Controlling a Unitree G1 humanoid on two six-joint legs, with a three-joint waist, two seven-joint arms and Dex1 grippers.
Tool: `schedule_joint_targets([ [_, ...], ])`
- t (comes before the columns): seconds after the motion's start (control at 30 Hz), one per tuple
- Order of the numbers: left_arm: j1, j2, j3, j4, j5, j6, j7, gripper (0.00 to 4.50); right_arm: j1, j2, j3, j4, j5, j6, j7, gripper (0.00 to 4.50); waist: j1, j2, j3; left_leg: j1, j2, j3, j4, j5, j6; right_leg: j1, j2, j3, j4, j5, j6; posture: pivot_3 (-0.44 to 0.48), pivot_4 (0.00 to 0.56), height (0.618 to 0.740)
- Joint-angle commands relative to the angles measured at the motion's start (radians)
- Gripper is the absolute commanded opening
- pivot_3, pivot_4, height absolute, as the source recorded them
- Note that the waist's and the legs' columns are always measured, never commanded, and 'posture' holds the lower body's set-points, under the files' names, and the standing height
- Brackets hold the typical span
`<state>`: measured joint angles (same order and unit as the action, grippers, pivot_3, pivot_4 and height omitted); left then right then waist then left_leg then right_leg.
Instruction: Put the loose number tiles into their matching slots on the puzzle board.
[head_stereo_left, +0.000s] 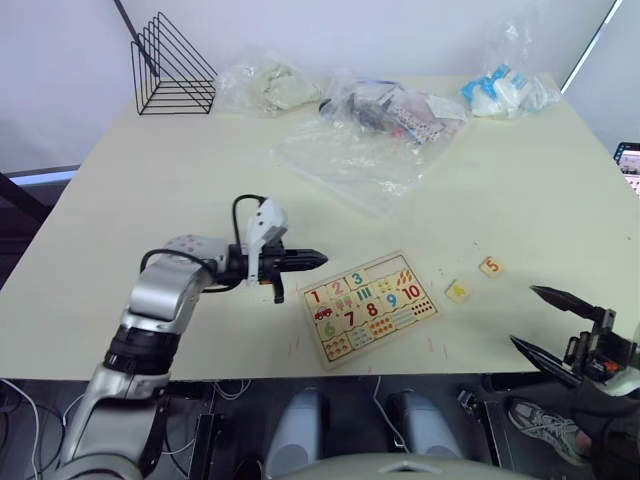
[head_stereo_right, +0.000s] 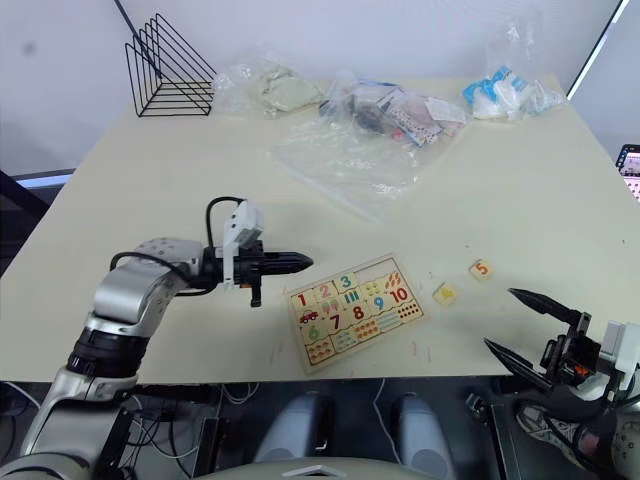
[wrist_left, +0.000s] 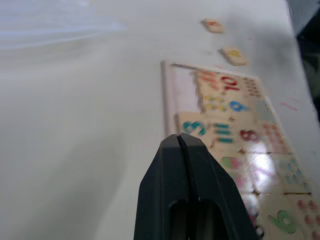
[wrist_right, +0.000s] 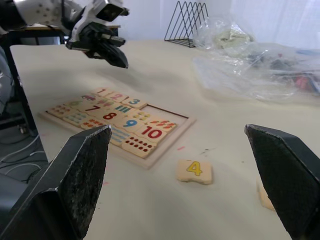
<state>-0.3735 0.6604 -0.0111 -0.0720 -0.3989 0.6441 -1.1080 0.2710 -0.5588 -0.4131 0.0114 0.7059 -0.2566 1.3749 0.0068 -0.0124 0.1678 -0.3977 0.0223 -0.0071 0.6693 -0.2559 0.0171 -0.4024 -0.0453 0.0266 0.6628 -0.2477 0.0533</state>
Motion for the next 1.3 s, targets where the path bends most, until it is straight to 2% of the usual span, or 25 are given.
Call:
schedule_joint_targets([
  [0.03, 0.069, 0.003, 0.095, -0.085, -0.047, -0.04, 0.039, 0.03, -0.02, -0.024, -0.035, 0.015, -0.006, 0.008, -0.025, 4.5, 0.001, 0.0, 0.0, 0.0, 0.0, 0.0, 0.0, 0.0, 0.0, 0.0, 0.0, 0.0, 0.0, 0.0, 0.0, 0.0, 0.15, 0.74],
  [0.37, 0.341, -0.065, 0.279, -0.202, -0.072, -0.196, 0.192, 0.03, -0.041, -0.059, -0.054, 0.091, -0.08, 0.032, -0.129, 4.5, 0.006, 0.0, 0.0, 0.0, 0.0, 0.0, 0.0, 0.0, 0.0, 0.0, -0.002, 0.001, 0.0, 0.0, 0.0, 0.0, 0.15, 0.74],
  [0.63, 0.513, -0.083, 0.344, -0.202, -0.058, -0.308, 0.225, 0.03, -0.026, -0.059, -0.058, 0.136, -0.12, 0.016, -0.152, 4.5, 0.005, 0.0, 0.0, 0.001, 0.0, 0.002, 0.0, 0.0, 0.0, 0.0, -0.001, 0.001, 0.0, 0.0, 0.0, 0.0, 0.15, 0.74],
  [0.67, 0.531, -0.082, 0.344, -0.201, -0.051, -0.324, 0.229, 0.52, -0.026, -0.065, -0.059, 0.149, -0.125, 0.019, -0.154, 4.5, 0.005, 0.0, 0.0, 0.001, 0.0, 0.002, 0.0, 0.0, 0.0, 0.0, -0.001, 0.001, -0.001, 0.0, 0.0, 0.0, 0.15, 0.74],
  [0.7, 0.553, -0.079, 0.355, -0.192, -0.048, -0.345, 0.222, 0.68, -0.033, -0.068, -0.062, 0.161, -0.125, 0.024, -0.158, 4.5, 0.005, 0.0, -0.001, 0.001, 0.0, 0.002, 0.0, 0.0, 0.0, 0.0, -0.001, 0.001, -0.001, 0.0, 0.0, 0.0, 0.15, 0.74],
  [0.73, 0.574, -0.076, 0.365, -0.183, -0.047, -0.365, 0.218, 1.47, -0.042, -0.074, -0.065, 0.181, -0.125, 0.02, -0.154, 4.5, 0.005, 0.001, 0.0, 0.001, 0.0, 0.003, 0.0, 0.0, 0.0, 0.0, -0.002, 0.001, -0.001, -0.001, -0.002, 0.0, 0.15, 0.74],
  [0.77, 0.589, -0.079, 0.378, -0.179, -0.057, -0.376, 0.214, 1.93, -0.051, -0.081, -0.067, 0.203, -0.125, 0.008, -0.139, 4.5, 0.007, 0.001, -0.001, 0.001, 0.0, 0.003, 0.0, 0.0, 0.0, 0.0, -0.002, 0.001, -0.001, -0.002, -0.004, 0.0, 0.15, 0.74],
  [0.8, 0.599, -0.081, 0.394, -0.172, -0.063, -0.387, 0.215, 2.11, -0.058, -0.086, -0.07, 0.22, -0.122, -0.001, -0.125, 4.5, 0.005, 0.0, -0.001, 0.0, 0.0, 0.004, 0.0, 0.0, 0.0, 0.0, -0.002, 0.001, -0.001, -0.002, -0.004, 0.0, 0.15, 0.74],
  [0.83, 0.611, -0.082, 0.411, -0.161, -0.067, -0.404, 0.213, 2.77, -0.071, -0.092, -0.079, 0.243, -0.119, -0.004, -0.123, 4.5, 0.005, 0.0, -0.001, 0.001, 0.0, 0.004, 0.0, 0.0, 0.0, 0.0, -0.002, 0.001, -0.001, -0.002, -0.004, 0.0, 0.15, 0.74],
  [0.9, 0.628, -0.091, 0.435, -0.149, -0.075, -0.431, 0.216, 3.14, -0.09, -0.107, -0.091, 0.281, -0.112, 0.003, -0.115, 4.5, 0.004, 0.0, -0.001, 0.001, 0.0, 0.004, 0.0, 0.0, 0.0, 0.0, -0.002, 0.001, -0.001, -0.002, -0.004, 0.0, 0.15, 0.74],
  [0.93, 0.638, -0.096, 0.446, -0.145, -0.087, -0.441, 0.211, 3.69, -0.097, -0.115, -0.094, 0.298, -0.108, 0.008, -0.105, 4.5, 0.004, 0.0, -0.001, 0.001, 0.0, 0.005, 0.0, 0.0, 0.0, 0.0, -0.001, 0.001, -0.001, -0.002, -0.004, 0.0, 0.15, 0.74],
  [1.0, 0.66, -0.099, 0.455, -0.138, -0.096, -0.464, 0.197, 4.48, -0.106, -0.127, -0.096, 0.321, -0.105, 0.012, -0.088, 4.5, 0.005, 0.0, -0.001, 0.001, 0.0, 0.005, 0.0, 0.0, 0.0, 0.0, -0.002, 0.001, -0.001, -0.002, -0.004, 0.0, 0.15, 0.74],
  [1.3, 0.671, -0.098, 0.469, -0.09, -0.12, -0.527, 0.159, 4.48, -0.123, -0.146, -0.111, 0.399, -0.097, 0.013, -0.026, 4.5, 0.005, 0.0, -0.001, 0.001, 0.0, 0.006, 0.0, 0.0, 0.0, 0.0, -0.001, 0.001, -0.001, -0.002, -0.004, 0.0, 0.15, 0.74],
])
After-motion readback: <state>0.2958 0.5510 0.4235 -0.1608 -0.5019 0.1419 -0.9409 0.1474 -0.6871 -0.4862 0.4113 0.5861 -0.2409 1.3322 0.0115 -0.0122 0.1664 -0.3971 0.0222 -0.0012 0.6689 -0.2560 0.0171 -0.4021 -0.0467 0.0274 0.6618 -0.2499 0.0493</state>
